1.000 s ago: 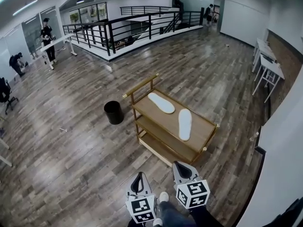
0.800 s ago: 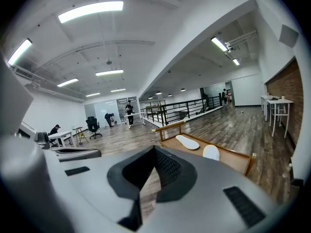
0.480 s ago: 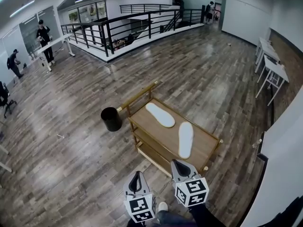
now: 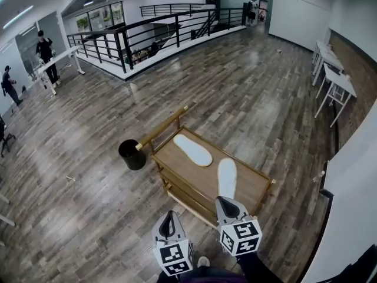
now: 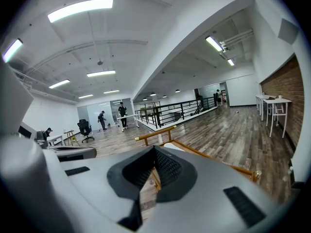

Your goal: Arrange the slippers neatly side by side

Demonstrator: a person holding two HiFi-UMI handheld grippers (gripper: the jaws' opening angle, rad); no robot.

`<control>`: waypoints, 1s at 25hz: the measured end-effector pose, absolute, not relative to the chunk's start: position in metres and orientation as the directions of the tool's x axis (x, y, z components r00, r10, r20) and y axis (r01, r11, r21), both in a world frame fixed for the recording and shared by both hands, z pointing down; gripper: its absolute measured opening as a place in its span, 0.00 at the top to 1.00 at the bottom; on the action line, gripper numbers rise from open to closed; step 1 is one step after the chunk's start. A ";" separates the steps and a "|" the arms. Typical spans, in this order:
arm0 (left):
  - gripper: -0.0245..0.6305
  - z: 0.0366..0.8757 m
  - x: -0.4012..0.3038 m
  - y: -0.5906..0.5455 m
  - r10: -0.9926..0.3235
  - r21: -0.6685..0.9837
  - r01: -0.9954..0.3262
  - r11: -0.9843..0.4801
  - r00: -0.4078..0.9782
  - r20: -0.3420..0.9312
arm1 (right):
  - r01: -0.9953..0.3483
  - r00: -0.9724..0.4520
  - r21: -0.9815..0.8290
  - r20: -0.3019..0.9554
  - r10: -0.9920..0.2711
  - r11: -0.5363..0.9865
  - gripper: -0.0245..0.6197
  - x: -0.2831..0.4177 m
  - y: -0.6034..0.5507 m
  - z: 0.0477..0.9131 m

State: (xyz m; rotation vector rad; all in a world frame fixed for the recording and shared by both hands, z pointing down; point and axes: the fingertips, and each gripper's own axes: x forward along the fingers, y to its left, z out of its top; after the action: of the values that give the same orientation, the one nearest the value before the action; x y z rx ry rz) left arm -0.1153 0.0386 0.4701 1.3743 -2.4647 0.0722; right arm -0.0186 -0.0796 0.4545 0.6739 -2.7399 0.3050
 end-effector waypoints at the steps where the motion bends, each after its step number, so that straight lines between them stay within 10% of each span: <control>1: 0.96 0.470 -0.118 0.032 -0.825 0.107 -0.841 0.530 -0.482 0.296 | -0.486 -0.841 -0.132 0.339 -0.422 0.864 0.97 -0.020 -0.085 0.455; 25: 0.96 0.465 -0.233 -0.192 -0.968 0.107 -0.993 0.043 -0.015 0.252 | -0.866 -0.498 -0.133 0.327 -0.803 0.482 0.97 -0.076 -0.244 0.461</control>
State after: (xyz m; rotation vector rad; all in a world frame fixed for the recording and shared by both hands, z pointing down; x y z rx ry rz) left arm -0.2327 -0.1925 0.4645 2.0056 -2.0664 0.1453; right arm -0.0762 -0.2438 0.4612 1.4361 -2.5080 0.4150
